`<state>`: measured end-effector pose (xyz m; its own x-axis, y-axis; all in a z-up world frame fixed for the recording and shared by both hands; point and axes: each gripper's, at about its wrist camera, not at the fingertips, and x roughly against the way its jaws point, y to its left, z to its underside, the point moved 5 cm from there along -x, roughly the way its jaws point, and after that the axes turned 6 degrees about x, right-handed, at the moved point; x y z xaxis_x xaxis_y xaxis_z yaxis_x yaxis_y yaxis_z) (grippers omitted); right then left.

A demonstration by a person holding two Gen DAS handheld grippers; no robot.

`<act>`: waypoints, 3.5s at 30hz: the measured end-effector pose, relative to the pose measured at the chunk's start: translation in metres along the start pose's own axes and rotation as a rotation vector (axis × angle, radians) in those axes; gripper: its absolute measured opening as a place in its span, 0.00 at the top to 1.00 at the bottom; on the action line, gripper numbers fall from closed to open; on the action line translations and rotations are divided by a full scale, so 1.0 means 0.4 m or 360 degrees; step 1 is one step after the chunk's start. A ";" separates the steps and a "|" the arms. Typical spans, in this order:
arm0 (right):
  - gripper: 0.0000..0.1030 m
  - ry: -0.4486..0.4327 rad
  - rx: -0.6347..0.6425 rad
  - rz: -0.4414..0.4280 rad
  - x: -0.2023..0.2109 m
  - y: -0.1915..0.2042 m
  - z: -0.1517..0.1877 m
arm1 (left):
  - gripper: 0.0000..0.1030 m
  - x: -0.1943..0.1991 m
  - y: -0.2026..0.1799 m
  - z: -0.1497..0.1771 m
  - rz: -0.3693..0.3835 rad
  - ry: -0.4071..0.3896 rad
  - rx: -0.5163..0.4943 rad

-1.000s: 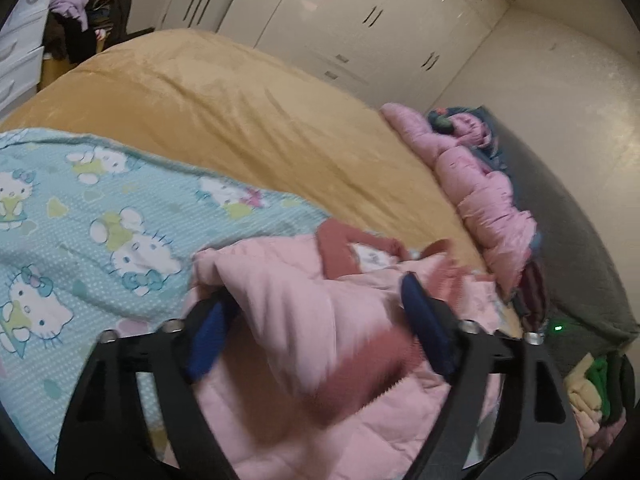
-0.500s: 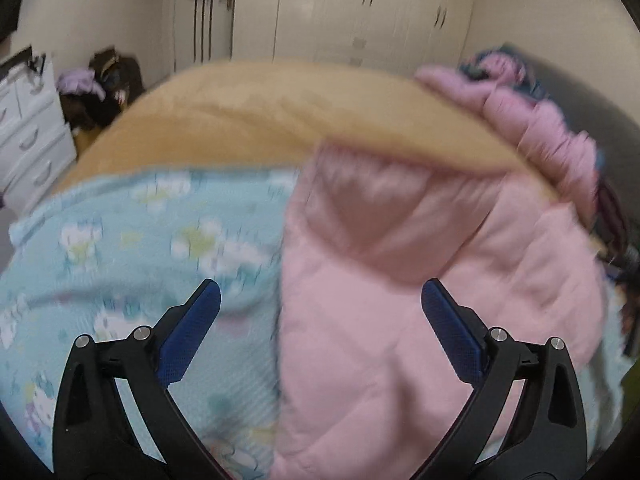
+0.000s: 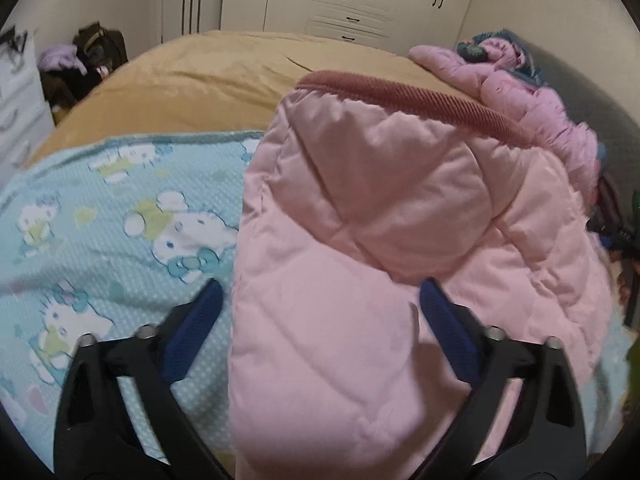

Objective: Fold large clothes

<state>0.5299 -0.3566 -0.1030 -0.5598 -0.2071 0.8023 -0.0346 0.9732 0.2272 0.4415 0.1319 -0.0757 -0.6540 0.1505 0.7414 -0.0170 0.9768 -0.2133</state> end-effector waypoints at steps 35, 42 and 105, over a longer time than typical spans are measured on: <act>0.80 -0.0795 -0.0008 -0.0342 0.412 0.107 -0.147 | 0.94 0.294 -0.026 -0.155 0.0174 -0.0503 0.0095; 0.80 -0.0681 -0.0094 -0.0244 0.294 0.075 -0.181 | 0.94 0.180 0.015 -0.185 0.0126 -0.0393 0.0196; 0.06 -0.0535 0.0437 0.0051 0.315 0.377 0.249 | 0.09 0.245 -0.191 0.072 -0.0066 -0.0304 -0.0012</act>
<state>0.3716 -0.2262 -0.0225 -0.8011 -0.1768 0.5718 -0.2064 0.9784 0.0134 0.3569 0.0676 -0.0051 -0.7847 0.0791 0.6149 -0.0418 0.9828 -0.1797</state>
